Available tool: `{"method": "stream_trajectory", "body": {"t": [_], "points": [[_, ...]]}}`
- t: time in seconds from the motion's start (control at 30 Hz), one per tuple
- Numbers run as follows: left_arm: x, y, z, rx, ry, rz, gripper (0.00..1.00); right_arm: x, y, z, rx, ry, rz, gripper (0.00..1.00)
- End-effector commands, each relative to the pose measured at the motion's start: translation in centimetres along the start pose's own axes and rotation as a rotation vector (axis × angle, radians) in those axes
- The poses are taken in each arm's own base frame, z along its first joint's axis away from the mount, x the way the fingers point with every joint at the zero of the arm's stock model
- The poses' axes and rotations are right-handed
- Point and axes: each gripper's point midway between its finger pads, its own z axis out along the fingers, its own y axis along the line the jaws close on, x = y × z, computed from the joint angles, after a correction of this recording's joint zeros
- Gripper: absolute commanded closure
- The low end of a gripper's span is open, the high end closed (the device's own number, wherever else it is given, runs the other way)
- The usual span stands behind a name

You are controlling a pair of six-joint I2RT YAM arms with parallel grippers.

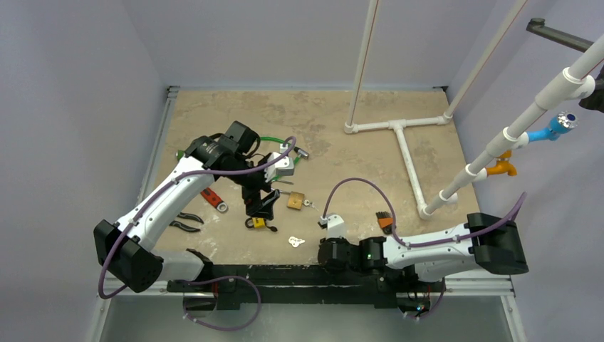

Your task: Unlock with the key

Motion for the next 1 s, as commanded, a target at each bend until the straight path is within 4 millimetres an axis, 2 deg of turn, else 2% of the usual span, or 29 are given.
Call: {"method": "stream_trajectory", "body": {"t": [0.0, 0.13, 0.27, 0.4, 0.47, 0.53, 0.6, 0.67, 0.83, 0.9, 0.97], "points": [[-0.5, 0.0, -0.4, -0.026, -0.042, 0.014, 0.0, -0.2, 0.2, 0.7, -0.003, -0.025, 0.018, 1.0], [-0.3, -0.8, 0.4, 0.037, -0.065, 0.024, 0.0, -1.4, 0.6, -0.2, -0.031, -0.07, 0.028, 1.0], [-1.1, -2.1, 1.0, 0.133, -0.123, 0.031, 0.09, -4.1, 2.2, -2.6, -0.152, -0.172, 0.067, 1.0], [-1.9, -2.7, 1.8, 0.233, -0.159, 0.035, 0.27, -7.4, 3.3, -5.7, -0.249, -0.303, 0.076, 1.0], [-2.4, -3.2, 2.1, 0.298, -0.193, 0.042, 0.31, -8.8, 4.0, -7.3, -0.297, -0.35, 0.06, 1.0], [-3.3, -3.6, 2.4, 0.362, -0.231, 0.033, 0.27, -10.1, 4.8, -8.8, -0.334, -0.388, 0.039, 1.0], [-4.2, -4.5, 2.1, 0.446, -0.264, 0.01, 0.11, -11.3, 5.4, -10.2, -0.353, -0.42, 0.013, 1.0], [-5.4, -5.1, 1.4, 0.526, -0.305, -0.007, 0.01, -12.5, 5.7, -11.3, -0.343, -0.444, -0.016, 1.0], [-7.0, -6.5, 0.2, 0.724, -0.386, -0.085, 0.0, -15.7, 7.1, -14.1, -0.343, -0.528, -0.07, 1.0], [-7.4, -6.0, 0.7, 0.745, -0.4, -0.137, 0.0, -16.9, 7.6, -15.0, -0.335, -0.556, -0.09, 1.0], [-7.4, -6.4, 0.5, 0.737, -0.431, -0.096, 0.0, -17.7, 8.0, -15.6, -0.335, -0.576, -0.106, 1.0]]}}
